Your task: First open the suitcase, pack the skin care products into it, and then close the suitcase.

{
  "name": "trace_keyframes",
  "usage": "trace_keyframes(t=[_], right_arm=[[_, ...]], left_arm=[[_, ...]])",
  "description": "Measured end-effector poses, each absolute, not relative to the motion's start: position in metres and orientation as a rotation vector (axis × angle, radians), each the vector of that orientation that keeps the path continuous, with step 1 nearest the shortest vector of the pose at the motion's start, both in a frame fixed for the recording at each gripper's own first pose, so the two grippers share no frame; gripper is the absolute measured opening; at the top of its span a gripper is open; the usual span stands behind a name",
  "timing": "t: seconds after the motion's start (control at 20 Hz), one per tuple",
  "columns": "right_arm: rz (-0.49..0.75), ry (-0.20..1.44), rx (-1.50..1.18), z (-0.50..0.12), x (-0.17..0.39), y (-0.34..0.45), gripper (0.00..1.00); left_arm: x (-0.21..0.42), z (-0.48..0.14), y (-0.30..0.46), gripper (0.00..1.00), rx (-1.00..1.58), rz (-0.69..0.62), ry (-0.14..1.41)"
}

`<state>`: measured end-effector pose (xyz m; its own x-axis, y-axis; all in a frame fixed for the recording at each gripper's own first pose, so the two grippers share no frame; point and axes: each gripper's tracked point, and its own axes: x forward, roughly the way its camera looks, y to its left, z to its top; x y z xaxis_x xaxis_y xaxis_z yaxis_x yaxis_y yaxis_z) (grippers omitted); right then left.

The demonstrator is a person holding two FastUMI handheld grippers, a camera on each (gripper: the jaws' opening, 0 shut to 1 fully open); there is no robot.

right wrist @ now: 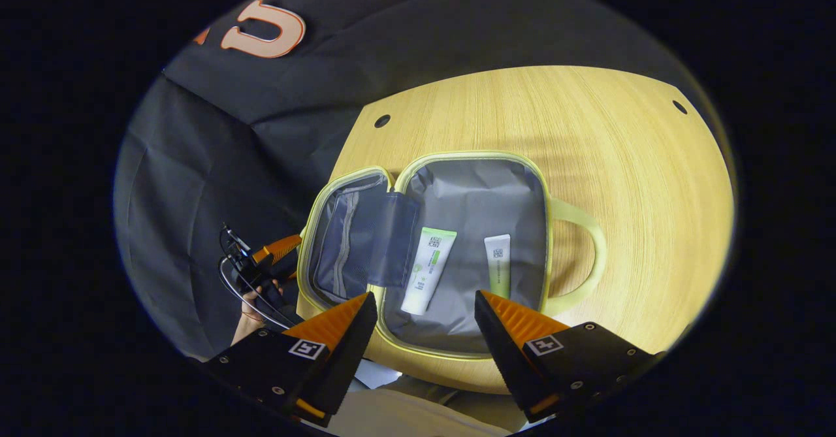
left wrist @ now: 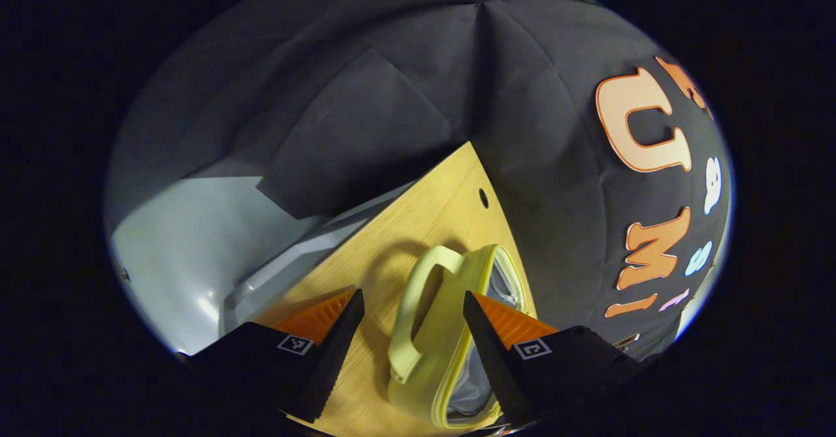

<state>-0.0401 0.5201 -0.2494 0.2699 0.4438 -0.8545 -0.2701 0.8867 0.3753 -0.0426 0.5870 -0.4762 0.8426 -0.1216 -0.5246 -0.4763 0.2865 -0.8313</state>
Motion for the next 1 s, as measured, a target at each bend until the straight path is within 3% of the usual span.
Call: trace_keyframes(t=[0.15, 0.2, 0.25, 0.45, 0.65, 1.0], right_arm=[[0.479, 1.203, 0.178, -0.251, -0.04, 0.518, 0.96], [0.479, 1.199, 0.179, -0.25, -0.039, 0.517, 0.96], [0.478, 1.195, 0.179, -0.249, -0.04, 0.516, 0.96], [0.472, 1.145, 0.187, -0.241, -0.031, 0.508, 0.95], [0.478, 1.091, 0.217, -0.225, -0.025, 0.493, 0.96], [0.448, 0.922, 0.176, -0.193, -0.005, 0.428, 0.96]], left_arm=[[-0.05, -0.507, 0.58, 0.37, -1.244, 0.342, 0.707], [-0.07, -0.487, 0.577, 0.18, -1.219, 0.355, 0.723], [-0.046, -0.498, 0.577, 0.11, -1.174, 0.343, 0.727], [-0.043, -0.444, 0.584, 0.11, -0.871, 0.349, 0.797], [-0.021, -0.353, 0.585, 0.1, -0.656, 0.326, 0.74], [0.016, -0.208, 0.49, 0.1, -0.261, 0.275, 0.67]])
